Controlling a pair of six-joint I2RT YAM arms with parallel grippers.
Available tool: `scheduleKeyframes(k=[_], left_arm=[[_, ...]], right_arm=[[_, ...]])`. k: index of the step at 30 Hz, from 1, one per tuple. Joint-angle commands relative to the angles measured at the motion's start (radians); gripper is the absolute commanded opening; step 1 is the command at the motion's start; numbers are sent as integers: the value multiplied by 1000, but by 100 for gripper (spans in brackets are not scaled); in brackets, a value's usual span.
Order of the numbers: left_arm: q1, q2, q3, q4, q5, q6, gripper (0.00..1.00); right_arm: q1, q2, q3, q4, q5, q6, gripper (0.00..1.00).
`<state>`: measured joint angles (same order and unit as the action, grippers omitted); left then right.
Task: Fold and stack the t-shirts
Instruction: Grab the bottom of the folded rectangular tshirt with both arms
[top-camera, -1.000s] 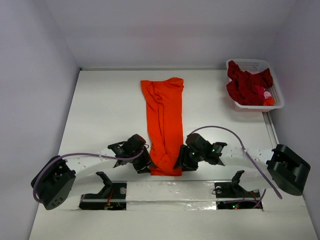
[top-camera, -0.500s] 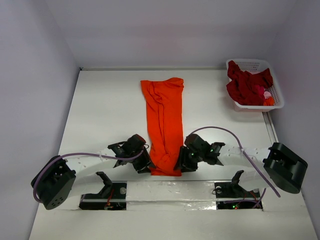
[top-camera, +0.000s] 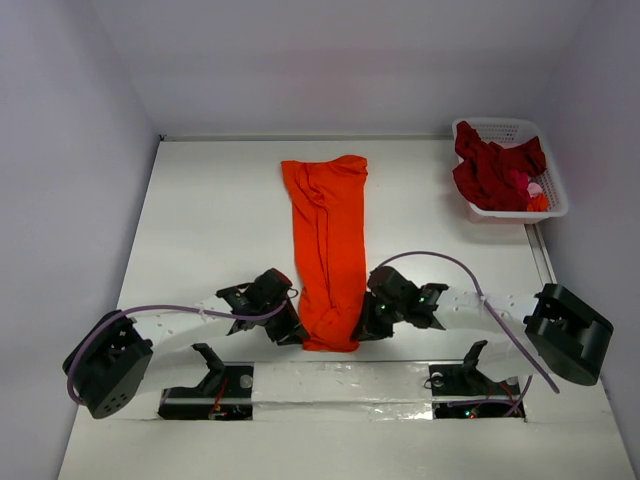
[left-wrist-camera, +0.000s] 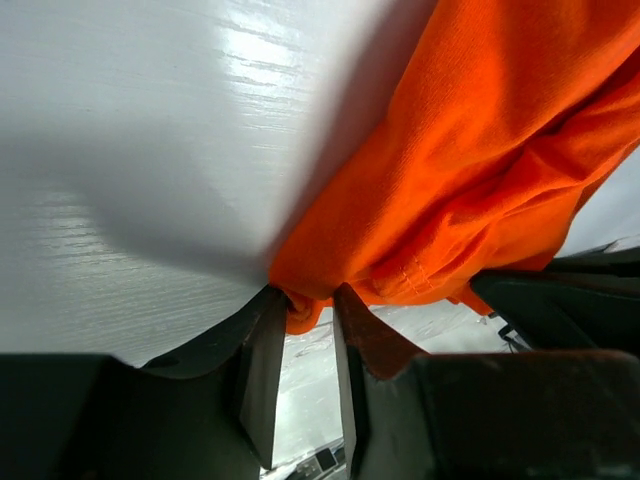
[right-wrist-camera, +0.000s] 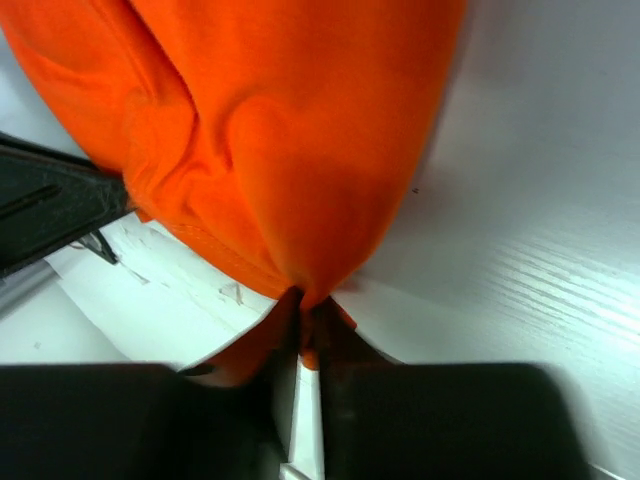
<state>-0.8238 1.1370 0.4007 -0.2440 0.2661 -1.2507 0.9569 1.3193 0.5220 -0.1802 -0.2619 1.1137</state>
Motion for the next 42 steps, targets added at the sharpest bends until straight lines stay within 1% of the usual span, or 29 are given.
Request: scheduleKeyframes(k=[1,4,5,6,8,9,10,19,28,35,40,42], left_arm=[[-6,7,6,-23,-19,5,20],[-6,15,13,-21,-15,11,18],[-6,20,16,-23,-13,14,16],[-6,29,26,-29,-11,19,12],[-6,35,35,-34,-11,27,8],[-6,36,39,-40,-10,27,2],[-6,35,47,-41,-11,28,0],[-6,33,102,-72,-10,30,0],[-6,15,184,-138,-25,31,0],[-6,38,224,-146,-34,36,0],[25,69,260,-164,-41,73,0],[49,81,280,-170,-41,92,0]], right_arm=[[8,4,44,13,7,-9,5],[8,9,44,13,6,-11,2],[8,8,46,10,7,-11,0],[8,6,47,8,9,-11,0],[8,8,49,8,9,-12,0],[8,8,49,7,9,-12,0],[8,9,50,4,10,-14,0],[8,8,61,-11,19,-18,0],[8,-42,139,-148,73,-51,0],[8,-40,176,-189,98,-66,0],[8,-40,211,-223,113,-87,0],[-13,-38,225,-237,113,-106,0]])
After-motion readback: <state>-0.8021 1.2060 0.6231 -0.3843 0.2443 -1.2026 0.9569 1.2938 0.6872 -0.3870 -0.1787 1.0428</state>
